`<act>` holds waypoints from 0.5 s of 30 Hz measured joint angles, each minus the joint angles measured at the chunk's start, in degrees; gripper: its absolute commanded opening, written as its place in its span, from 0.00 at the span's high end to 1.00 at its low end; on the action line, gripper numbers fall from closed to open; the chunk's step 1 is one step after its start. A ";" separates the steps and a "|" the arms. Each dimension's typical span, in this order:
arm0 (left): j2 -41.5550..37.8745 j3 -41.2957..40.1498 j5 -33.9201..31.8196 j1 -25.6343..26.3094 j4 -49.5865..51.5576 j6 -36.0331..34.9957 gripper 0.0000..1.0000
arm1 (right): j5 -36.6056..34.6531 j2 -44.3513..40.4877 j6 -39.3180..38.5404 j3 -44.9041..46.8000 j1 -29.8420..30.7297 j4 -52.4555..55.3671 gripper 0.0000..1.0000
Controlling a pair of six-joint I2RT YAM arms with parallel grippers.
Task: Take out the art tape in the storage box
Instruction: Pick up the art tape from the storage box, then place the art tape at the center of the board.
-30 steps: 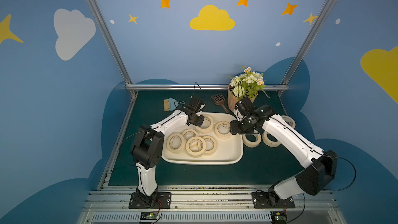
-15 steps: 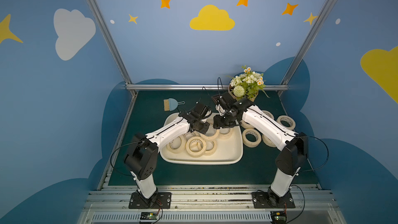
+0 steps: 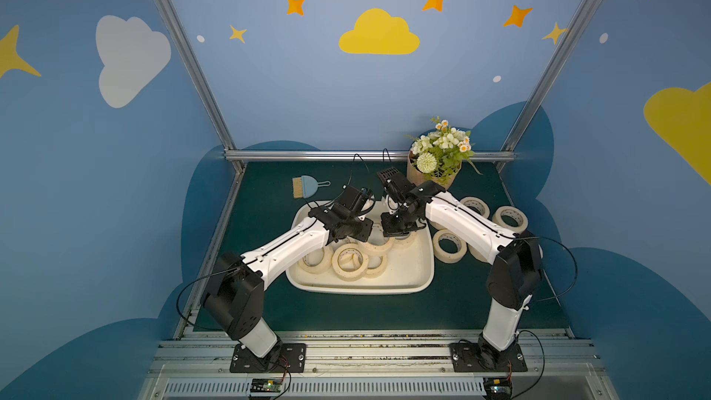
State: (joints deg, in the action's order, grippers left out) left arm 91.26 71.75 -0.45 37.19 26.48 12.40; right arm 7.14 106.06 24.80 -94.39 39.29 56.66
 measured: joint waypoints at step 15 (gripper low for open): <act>-10.71 -4.94 1.38 -1.27 -2.64 0.22 0.00 | -7.34 -25.03 0.72 21.38 -18.01 0.92 1.00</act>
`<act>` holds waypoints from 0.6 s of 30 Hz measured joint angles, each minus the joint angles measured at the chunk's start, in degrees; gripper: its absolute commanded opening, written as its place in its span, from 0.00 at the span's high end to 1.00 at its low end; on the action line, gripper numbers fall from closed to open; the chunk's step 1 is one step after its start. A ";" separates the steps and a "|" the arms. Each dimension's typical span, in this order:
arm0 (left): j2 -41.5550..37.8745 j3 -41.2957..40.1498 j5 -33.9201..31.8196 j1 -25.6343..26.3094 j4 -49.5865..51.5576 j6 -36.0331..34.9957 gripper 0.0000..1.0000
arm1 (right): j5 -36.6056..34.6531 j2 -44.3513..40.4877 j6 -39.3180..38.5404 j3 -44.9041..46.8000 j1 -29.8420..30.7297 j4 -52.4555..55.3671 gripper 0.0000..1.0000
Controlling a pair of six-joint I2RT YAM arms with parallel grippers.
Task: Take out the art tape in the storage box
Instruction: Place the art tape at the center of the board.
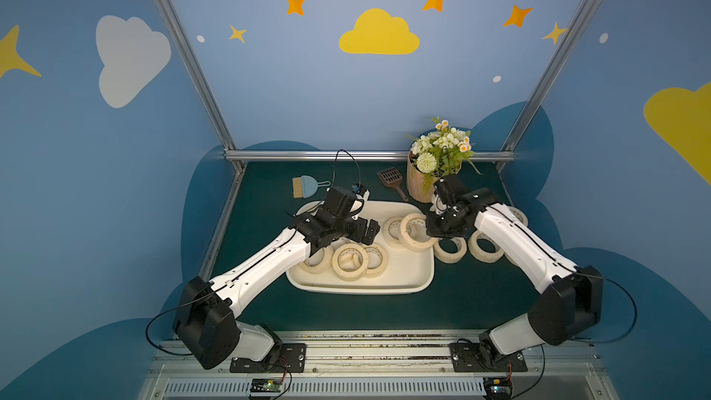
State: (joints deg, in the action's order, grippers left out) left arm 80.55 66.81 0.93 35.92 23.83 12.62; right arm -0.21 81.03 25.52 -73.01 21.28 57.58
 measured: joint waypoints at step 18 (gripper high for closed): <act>23.10 13.64 6.56 -1.97 -0.37 -3.30 0.04 | -7.45 -12.13 1.11 26.01 -59.82 -6.58 1.00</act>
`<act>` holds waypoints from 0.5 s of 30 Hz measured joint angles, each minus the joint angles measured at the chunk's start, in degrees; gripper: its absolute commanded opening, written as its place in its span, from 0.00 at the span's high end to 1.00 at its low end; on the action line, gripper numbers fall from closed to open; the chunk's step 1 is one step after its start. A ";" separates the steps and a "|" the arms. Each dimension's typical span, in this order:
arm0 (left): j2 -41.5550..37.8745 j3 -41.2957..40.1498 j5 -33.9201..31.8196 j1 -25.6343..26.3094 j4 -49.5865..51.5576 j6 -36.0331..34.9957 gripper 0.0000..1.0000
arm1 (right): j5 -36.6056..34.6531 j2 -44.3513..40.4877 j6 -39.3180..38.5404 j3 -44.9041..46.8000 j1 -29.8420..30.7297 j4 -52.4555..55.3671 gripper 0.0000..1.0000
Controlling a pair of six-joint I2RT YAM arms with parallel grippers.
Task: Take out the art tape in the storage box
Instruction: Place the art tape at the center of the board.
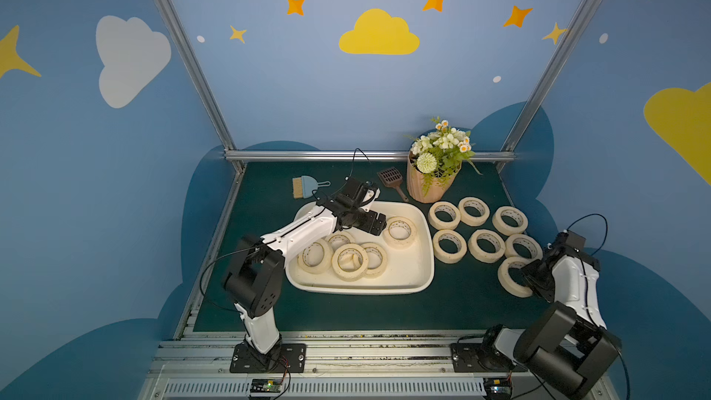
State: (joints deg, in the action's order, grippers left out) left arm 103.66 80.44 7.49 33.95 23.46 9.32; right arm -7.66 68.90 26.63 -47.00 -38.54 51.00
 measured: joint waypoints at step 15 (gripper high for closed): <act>11.58 3.08 0.42 0.35 -0.42 -0.35 0.05 | -2.89 12.92 -0.22 2.60 -9.33 -11.06 1.00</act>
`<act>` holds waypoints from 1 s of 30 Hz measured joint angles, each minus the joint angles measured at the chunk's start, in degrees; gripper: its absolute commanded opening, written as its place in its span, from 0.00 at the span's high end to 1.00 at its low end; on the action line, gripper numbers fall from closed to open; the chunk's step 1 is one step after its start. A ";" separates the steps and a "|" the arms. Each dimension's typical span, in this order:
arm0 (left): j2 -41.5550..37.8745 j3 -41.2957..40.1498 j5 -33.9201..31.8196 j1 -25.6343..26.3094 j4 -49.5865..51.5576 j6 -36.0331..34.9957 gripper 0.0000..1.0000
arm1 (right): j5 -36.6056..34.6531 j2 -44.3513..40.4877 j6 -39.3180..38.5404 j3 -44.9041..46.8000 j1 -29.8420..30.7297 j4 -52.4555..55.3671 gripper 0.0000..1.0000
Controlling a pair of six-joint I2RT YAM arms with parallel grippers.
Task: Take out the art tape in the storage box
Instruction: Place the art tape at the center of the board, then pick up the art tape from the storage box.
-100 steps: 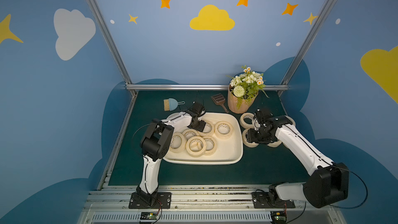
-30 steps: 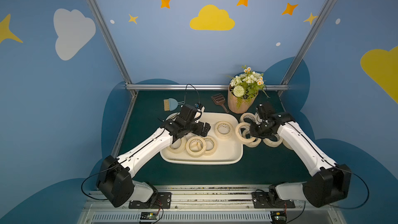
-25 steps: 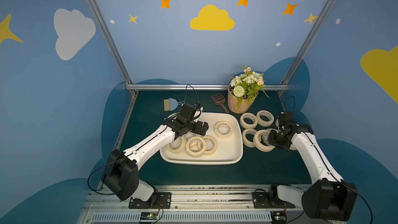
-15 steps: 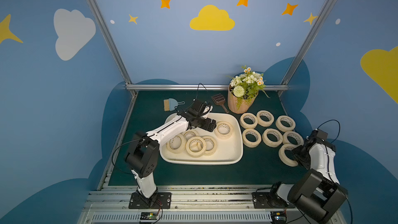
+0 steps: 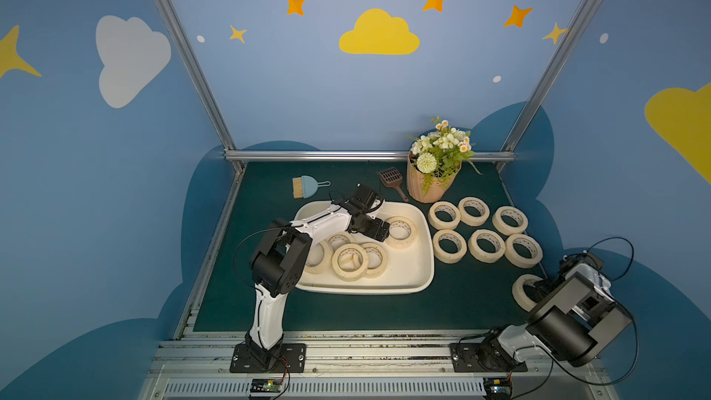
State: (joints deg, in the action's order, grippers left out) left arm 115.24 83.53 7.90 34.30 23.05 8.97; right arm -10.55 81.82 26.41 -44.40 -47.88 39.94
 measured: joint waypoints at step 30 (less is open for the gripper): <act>6.47 7.48 -1.36 2.49 1.79 0.02 0.07 | 5.20 -15.08 -1.70 -6.91 37.11 7.56 0.42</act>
State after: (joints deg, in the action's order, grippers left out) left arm 121.71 91.00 6.55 36.80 24.84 8.99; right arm -5.34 66.74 24.71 -51.31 -10.76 47.51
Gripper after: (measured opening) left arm 0.945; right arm 0.609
